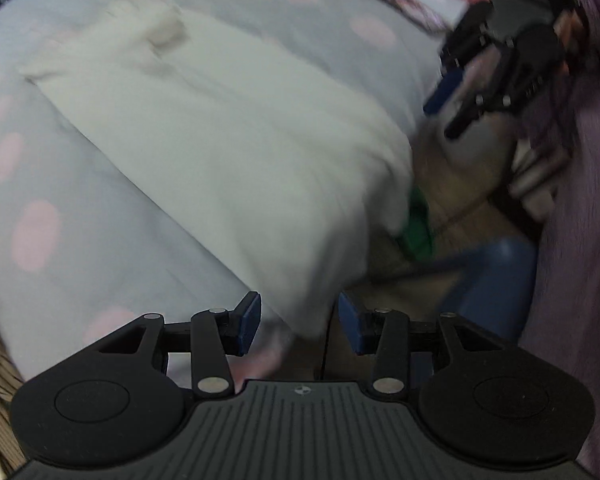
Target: Fold clothes
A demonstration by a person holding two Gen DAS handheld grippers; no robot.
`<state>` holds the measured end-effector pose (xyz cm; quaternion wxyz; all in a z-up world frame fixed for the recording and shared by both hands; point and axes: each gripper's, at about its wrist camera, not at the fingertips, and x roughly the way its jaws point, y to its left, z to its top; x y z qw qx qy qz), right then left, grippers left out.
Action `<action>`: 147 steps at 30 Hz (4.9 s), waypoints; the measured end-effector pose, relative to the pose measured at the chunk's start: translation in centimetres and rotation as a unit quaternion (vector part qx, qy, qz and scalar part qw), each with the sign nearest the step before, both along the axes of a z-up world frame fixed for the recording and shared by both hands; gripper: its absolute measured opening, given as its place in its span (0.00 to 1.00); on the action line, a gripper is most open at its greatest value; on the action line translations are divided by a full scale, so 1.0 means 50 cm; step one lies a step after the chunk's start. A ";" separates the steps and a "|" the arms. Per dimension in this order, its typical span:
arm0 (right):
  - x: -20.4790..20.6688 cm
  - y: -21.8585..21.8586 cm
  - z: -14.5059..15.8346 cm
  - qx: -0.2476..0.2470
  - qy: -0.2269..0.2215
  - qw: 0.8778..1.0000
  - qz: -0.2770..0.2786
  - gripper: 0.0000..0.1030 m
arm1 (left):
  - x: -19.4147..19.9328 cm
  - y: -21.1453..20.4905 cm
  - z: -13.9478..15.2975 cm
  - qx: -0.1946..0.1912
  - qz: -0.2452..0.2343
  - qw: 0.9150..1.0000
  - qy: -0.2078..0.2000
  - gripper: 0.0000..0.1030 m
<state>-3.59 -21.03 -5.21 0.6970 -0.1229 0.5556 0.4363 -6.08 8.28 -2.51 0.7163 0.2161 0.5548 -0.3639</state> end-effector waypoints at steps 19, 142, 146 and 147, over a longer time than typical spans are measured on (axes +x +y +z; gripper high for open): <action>-0.020 0.030 -0.181 0.000 -0.001 0.999 -0.049 0.52 | -0.013 -0.035 -0.215 0.031 0.046 0.998 0.000 0.34; 0.268 0.154 -0.006 0.018 -0.200 0.966 -0.166 0.20 | 0.251 -0.132 -0.030 -0.092 0.151 0.979 -0.105 0.20; 0.291 0.165 -0.025 0.014 -0.194 0.966 -0.170 0.20 | 0.288 -0.099 -0.040 -0.095 0.190 0.968 -0.133 0.20; 0.300 0.166 -0.028 0.014 -0.192 0.966 -0.173 0.20 | 0.302 -0.088 -0.037 -0.097 0.204 0.964 -0.143 0.20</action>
